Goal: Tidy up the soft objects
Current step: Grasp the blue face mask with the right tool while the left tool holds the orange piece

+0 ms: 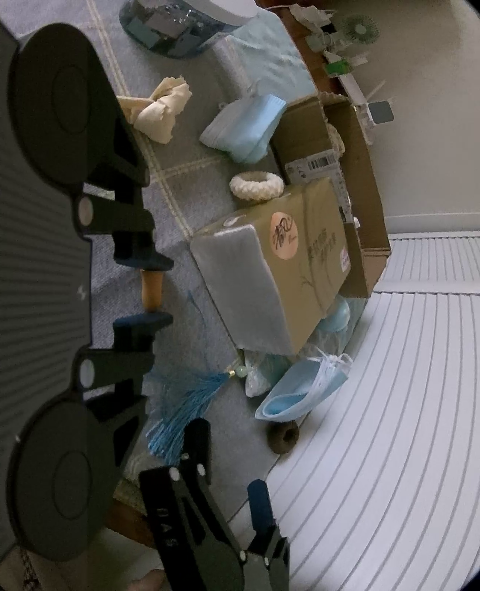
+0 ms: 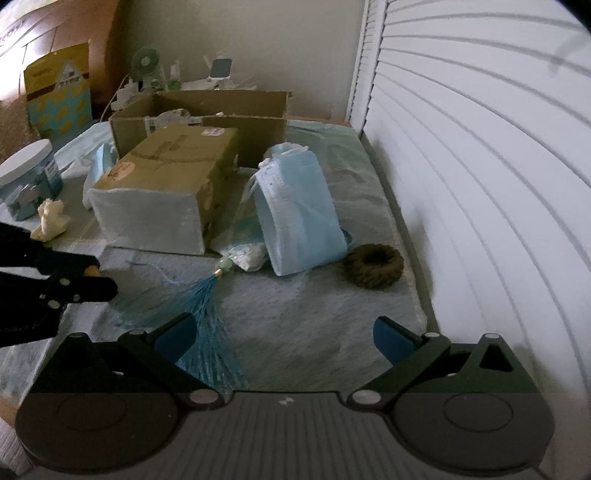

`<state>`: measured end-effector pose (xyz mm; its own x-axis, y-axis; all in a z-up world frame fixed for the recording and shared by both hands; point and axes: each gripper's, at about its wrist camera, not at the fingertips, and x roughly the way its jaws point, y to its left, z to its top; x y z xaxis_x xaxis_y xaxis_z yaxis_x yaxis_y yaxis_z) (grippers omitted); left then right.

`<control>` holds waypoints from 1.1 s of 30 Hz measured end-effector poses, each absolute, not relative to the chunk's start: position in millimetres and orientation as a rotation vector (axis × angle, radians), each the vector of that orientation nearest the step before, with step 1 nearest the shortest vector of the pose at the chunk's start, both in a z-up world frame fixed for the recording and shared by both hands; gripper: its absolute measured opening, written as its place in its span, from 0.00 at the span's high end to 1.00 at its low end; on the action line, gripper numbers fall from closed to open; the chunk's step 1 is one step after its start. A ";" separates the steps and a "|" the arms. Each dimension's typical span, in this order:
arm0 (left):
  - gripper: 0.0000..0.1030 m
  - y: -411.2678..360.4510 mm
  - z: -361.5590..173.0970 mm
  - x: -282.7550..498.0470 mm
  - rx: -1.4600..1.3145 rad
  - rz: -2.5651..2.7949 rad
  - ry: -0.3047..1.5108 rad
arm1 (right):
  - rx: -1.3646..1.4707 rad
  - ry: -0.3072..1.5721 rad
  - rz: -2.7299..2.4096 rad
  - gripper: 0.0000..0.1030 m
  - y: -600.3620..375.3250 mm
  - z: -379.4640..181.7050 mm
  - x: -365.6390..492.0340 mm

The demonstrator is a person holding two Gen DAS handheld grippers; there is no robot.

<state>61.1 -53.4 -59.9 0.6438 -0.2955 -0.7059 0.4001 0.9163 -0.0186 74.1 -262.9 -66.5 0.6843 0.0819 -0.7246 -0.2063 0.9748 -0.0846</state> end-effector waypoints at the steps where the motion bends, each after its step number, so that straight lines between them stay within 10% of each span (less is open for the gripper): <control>1: 0.78 -52.3 -59.9 61.6 0.141 -0.394 0.777 | -0.160 0.800 0.159 0.00 -263.8 -66.5 75.2; 15: 0.78 -46.4 -61.4 64.7 0.120 -0.380 0.782 | -0.162 0.686 0.128 0.06 -260.0 -54.1 113.1; 33: 0.78 -47.9 -56.0 63.2 0.114 -0.397 0.782 | -0.182 0.713 0.165 0.47 -252.0 -58.6 138.7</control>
